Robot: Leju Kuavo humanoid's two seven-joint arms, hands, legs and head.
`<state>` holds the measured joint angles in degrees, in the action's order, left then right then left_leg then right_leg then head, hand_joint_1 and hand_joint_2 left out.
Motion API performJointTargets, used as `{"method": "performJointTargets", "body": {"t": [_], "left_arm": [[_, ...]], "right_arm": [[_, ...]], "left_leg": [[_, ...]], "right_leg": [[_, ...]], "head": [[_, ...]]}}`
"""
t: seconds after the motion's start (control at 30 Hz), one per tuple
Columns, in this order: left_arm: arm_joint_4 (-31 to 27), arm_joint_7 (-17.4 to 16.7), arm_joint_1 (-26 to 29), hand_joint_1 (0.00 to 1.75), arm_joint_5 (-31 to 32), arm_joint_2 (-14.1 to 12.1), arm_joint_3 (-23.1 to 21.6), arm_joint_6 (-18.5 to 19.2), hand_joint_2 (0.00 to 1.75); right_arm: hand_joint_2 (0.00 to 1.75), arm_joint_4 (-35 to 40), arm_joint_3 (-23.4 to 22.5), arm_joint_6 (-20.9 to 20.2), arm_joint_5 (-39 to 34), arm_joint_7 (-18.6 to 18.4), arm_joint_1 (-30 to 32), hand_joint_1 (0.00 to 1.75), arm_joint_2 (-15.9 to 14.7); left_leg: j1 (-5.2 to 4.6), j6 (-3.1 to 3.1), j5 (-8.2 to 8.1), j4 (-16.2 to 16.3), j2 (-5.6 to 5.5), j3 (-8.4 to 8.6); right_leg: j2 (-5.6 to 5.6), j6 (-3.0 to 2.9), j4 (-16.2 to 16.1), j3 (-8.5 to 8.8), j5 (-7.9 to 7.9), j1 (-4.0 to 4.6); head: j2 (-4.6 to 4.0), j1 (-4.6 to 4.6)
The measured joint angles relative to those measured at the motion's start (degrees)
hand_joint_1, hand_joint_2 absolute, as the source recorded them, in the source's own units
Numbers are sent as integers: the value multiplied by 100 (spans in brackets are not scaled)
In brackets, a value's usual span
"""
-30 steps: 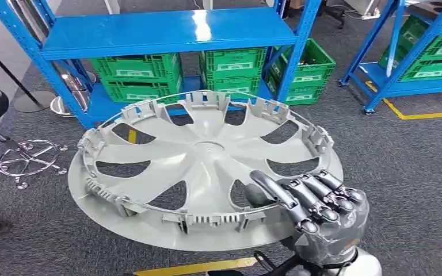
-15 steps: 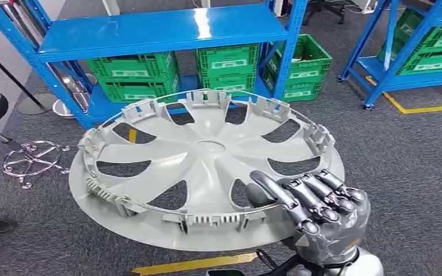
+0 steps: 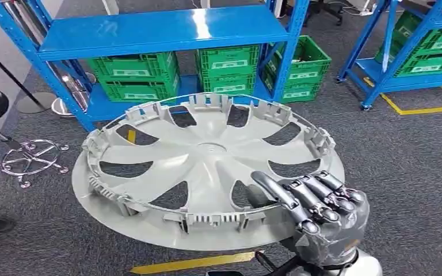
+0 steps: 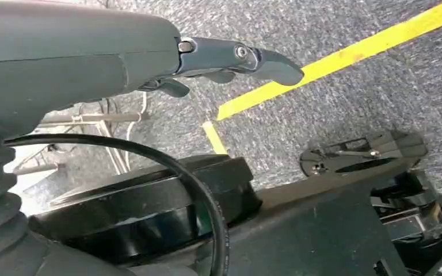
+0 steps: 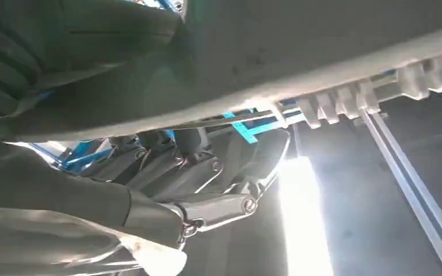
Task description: Take the parts from the cabinet and place them on the table.
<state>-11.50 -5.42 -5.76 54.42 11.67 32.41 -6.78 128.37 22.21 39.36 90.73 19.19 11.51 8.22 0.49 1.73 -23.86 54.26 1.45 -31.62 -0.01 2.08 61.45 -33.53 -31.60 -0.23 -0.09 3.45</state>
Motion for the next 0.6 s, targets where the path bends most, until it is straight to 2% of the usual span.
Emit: {"method": "performJointTargets", "body": {"t": [0.07, 0.1, 0.13, 0.17, 0.2, 0.23, 0.27, 0.3, 0.33, 0.4, 0.43, 0.47, 0.5, 0.53, 0.57, 0.6], "left_arm": [[0, 0, 3, 0, 7, 7, 0, 6, 175], [0, 0, 4, 0, 6, 9, 0, 13, 175], [0, 0, 4, 0, 6, 11, 0, 15, 175], [0, 0, 3, 0, 6, 11, 0, 15, 175], [0, 0, 2, 0, 6, 13, 0, 15, 175], [0, 0, 0, 0, 6, 15, 0, 15, 175], [-4, 0, -1, 0, 9, -11, 0, 15, 175], [-9, 0, -3, 0, 17, -9, 0, 19, 175], [-9, 0, 1, 0, 17, -15, 0, 20, 175], [-9, 0, 2, 0, 17, -13, 0, 20, 175], [-9, 0, -4, 0, 22, -6, -2, 22, 175], [-9, 0, -10, 0, 22, -13, 0, 24, 175], [-9, 0, -5, 0, 24, -11, 0, 30, 175], [-9, 18, -5, 0, 22, -11, 0, 37, 175], [-9, 44, -18, 0, 20, -11, 0, 37, 175], [-9, 63, -38, 0, 22, -11, 0, 37, 175]], "right_arm": [[175, 0, 4, 0, -2, -15, 7, 175, -13], [175, -2, 7, 0, 0, -20, 10, 175, -15], [175, -4, 9, 0, 0, -24, 12, 175, -20], [175, -4, 11, 0, 0, -24, 12, 175, -20], [175, -4, 11, 0, 0, -26, 11, 175, -22], [175, -4, 13, 0, 0, -26, 6, 175, -22], [175, -11, 13, 0, -2, -31, -8, 175, -28], [175, -13, 24, 0, 0, -37, -19, 175, -33], [175, -15, 31, 0, -2, -40, -8, 175, -37], [175, -15, 31, 0, 0, -48, -7, 175, -39], [175, -15, 33, 0, -2, -48, -8, 175, -39], [175, -15, 35, 0, 0, -48, -8, 175, -39], [175, -15, 35, 0, 0, -44, -20, 175, -39], [175, -15, 35, 0, 0, -39, -22, 175, -39], [175, -15, 35, 0, 0, -39, -18, 175, -39], [175, -15, 33, 0, 0, -39, -19, 175, -39]], "left_leg": [[10, -9, 4, 13, 60, -40], [20, -21, 10, 20, 96, -54], [42, -48, 4, 39, 135, -65], [76, -90, -10, 71, 170, -77], [120, -146, -37, 121, 212, -88], [167, -220, -82, 213, 255, -106], [135, -293, -123, 285, 281, -133], [114, -356, -179, 400, 312, -165], [107, -371, -166, 395, 334, -159], [123, -409, -127, 383, 407, -154], [140, -438, -153, 398, 442, -166], [164, -447, -342, 529, 233, -193], [158, -428, -606, 863, 70, -312], [139, -416, -872, 1333, -20, -491], [125, -401, -1081, 1787, -63, -663], [103, -368, -1178, 2112, -74, -772]], "right_leg": [[-2, 93, 947, -438, -422, -61], [-4, 137, 1235, -574, -485, -94], [-10, 175, 1217, -567, -396, -127], [-21, 218, 932, -417, -189, -160], [-62, 268, 457, -168, 64, -196], [-204, 341, -131, 150, 320, -241], [-415, 400, -300, 232, 171, -195], [-311, 233, -302, 221, 214, -217], [-245, 115, -243, 191, 196, -211], [-163, 29, -176, 130, 208, -191], [-104, -40, -181, 121, 243, -186], [-68, -74, -185, 106, 263, -191], [-8, -99, -185, 85, 279, -182], [50, -124, -184, 61, 295, -165], [106, -145, -183, 42, 308, -138], [172, -163, -182, 29, 319, -106]], "head": [[0, -7], [0, -7], [0, -9], [0, -7], [0, -9], [0, -2], [0, 11], [0, 51], [0, -3], [0, -2], [0, -15], [0, -29], [0, -31], [0, -48], [0, -48], [0, -46]]}}
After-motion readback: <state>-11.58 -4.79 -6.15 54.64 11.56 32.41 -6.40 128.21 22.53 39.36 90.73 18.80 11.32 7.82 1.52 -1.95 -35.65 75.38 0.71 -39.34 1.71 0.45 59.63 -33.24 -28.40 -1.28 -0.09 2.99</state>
